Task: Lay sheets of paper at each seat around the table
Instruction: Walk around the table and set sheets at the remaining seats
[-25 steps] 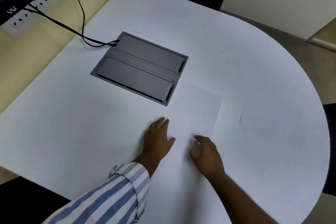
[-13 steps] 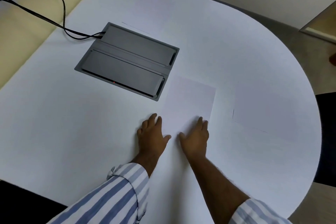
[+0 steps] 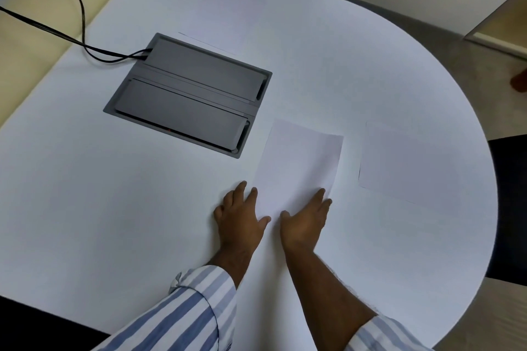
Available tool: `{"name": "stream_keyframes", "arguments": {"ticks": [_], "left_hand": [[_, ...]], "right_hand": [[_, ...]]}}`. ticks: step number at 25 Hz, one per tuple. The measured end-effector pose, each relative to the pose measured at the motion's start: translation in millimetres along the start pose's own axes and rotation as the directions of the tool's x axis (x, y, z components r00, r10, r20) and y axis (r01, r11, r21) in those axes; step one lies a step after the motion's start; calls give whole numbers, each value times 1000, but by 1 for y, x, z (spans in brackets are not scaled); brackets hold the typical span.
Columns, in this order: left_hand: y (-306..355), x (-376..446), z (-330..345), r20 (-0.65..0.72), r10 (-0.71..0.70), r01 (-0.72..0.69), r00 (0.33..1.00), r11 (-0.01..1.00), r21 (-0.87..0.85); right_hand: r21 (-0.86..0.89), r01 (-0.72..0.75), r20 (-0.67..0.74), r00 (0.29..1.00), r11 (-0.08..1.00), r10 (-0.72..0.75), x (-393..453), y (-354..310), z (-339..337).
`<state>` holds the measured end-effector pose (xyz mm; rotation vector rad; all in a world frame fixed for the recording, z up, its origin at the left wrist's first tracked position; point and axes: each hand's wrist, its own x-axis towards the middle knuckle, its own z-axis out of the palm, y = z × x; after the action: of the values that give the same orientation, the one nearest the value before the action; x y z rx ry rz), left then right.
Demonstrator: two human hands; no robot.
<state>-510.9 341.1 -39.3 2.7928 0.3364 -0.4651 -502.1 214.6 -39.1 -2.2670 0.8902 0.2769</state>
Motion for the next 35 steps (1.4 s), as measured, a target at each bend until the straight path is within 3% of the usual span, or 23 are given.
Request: {"name": "stream_keyframes", "arguments": {"ticks": [3, 6, 8, 10, 12, 14, 15, 17, 18, 19, 20, 24, 26, 30, 35], "left_hand": [[3, -1, 0, 7, -4, 4, 1000, 1000, 4], [1, -1, 0, 9, 0, 1, 1000, 1000, -23], [-2, 1, 0, -2, 9, -9, 1000, 998, -62], [-6, 2, 2, -37, 18, -23, 999, 987, -156], [-11, 3, 4, -107, -17, -29, 994, 910, -414], [-14, 0, 5, -66, -214, 94, 975, 657, -748], [-14, -3, 0, 65, -312, 207, 948, 447, -871], [-13, -6, -13, 369, -297, 385, 881, -6, -923], [-14, -8, -22, 436, -245, 418, 866, -127, -900], [-16, -8, -31, 447, -212, 424, 869, -150, -893], [-19, -8, -39, 433, -196, 418, 880, -117, -901], [-44, -16, -63, 235, -199, 276, 952, 214, -937], [-63, -23, -71, 142, -201, 198, 969, 295, -935], [-123, -38, -93, 54, -234, 133, 971, 335, -933], [-210, -52, -112, 6, -349, 131, 937, 336, -933]], "right_hand": [[158, 86, -67, 995, 984, -76, 0, 3, -3], [412, -70, -56, 993, 909, 102, 12, 1, -14], [677, -267, 99, 956, 686, 275, 24, 2, -25], [761, -457, 340, 886, 460, 316, 36, 6, -39], [705, -555, 477, 832, 443, 283, 43, 11, -52], [664, -556, 509, 826, 499, 243, 47, 16, -60], [659, -545, 508, 831, 517, 228, 48, 18, -63], [652, -508, 504, 845, 564, 179, 45, 20, -68], [641, -485, 510, 848, 594, 142, 41, 21, -70], [633, -464, 522, 847, 619, 101, 36, 20, -71], [626, -443, 531, 845, 642, 64, 29, 18, -72], [582, -395, 582, 812, 710, -26, -2, 8, -65], [570, -410, 608, 794, 712, -30, -11, 5, -57], [512, -419, 630, 776, 750, 3, -35, -23, -36], [457, -242, 701, 691, 856, -179, -71, -62, -1]]}}
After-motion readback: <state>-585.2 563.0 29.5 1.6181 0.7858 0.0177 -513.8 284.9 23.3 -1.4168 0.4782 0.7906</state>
